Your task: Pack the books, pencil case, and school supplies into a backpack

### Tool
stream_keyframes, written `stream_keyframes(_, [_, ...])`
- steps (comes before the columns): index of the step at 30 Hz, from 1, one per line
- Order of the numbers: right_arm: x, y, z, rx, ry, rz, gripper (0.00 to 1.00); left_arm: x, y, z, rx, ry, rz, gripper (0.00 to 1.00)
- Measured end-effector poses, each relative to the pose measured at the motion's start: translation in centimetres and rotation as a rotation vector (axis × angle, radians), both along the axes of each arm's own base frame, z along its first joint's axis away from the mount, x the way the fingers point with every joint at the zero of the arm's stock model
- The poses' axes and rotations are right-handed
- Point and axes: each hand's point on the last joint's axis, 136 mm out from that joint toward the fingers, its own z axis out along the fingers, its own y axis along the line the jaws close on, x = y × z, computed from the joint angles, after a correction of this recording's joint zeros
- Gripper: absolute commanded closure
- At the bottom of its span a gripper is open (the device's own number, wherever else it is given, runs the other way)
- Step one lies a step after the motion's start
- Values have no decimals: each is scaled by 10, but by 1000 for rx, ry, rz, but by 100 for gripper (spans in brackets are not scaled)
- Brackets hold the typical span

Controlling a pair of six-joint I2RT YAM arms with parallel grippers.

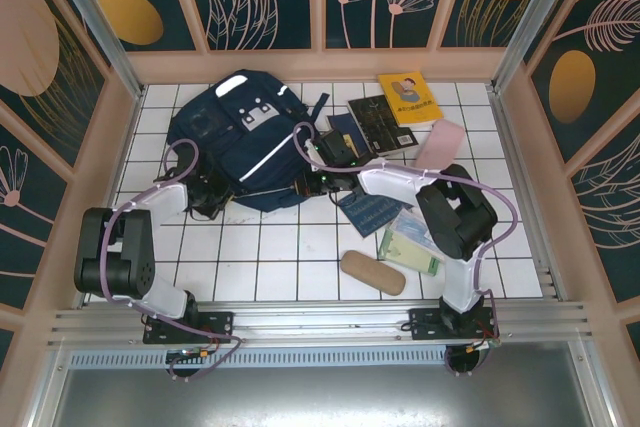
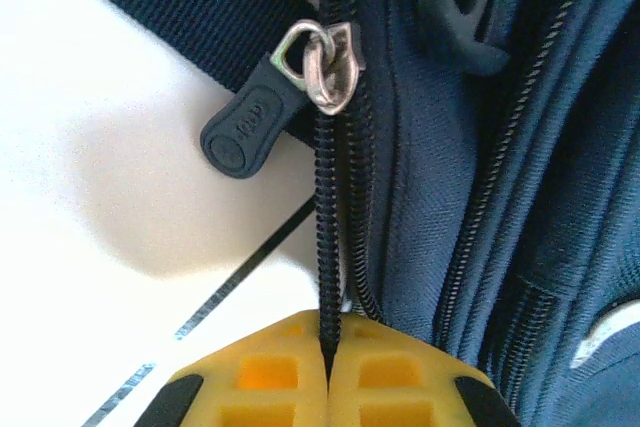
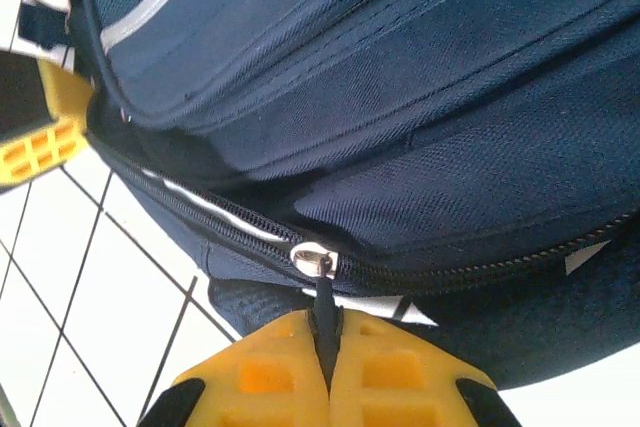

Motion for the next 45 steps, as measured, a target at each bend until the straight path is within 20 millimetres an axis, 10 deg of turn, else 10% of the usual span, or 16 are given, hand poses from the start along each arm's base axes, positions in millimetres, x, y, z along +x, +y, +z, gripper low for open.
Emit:
stream_keyframes(12, [-53, 91, 23, 111, 12, 238, 100, 51, 34, 45, 228, -83, -76, 40])
stream_keyframes(25, [-41, 117, 21, 201, 145, 194, 100, -33, 9, 55, 19, -91, -15, 20])
stream_keyframes(30, [-40, 117, 22, 208, 152, 186, 100, -58, -4, 33, -91, 2, 51, 20])
stream_keyframes(39, [-40, 118, 23, 211, 152, 189, 100, -37, -5, 30, -138, -22, 142, 30])
stream_keyframes(45, [-40, 117, 22, 211, 152, 189, 100, -32, -6, 16, -157, 8, 170, 58])
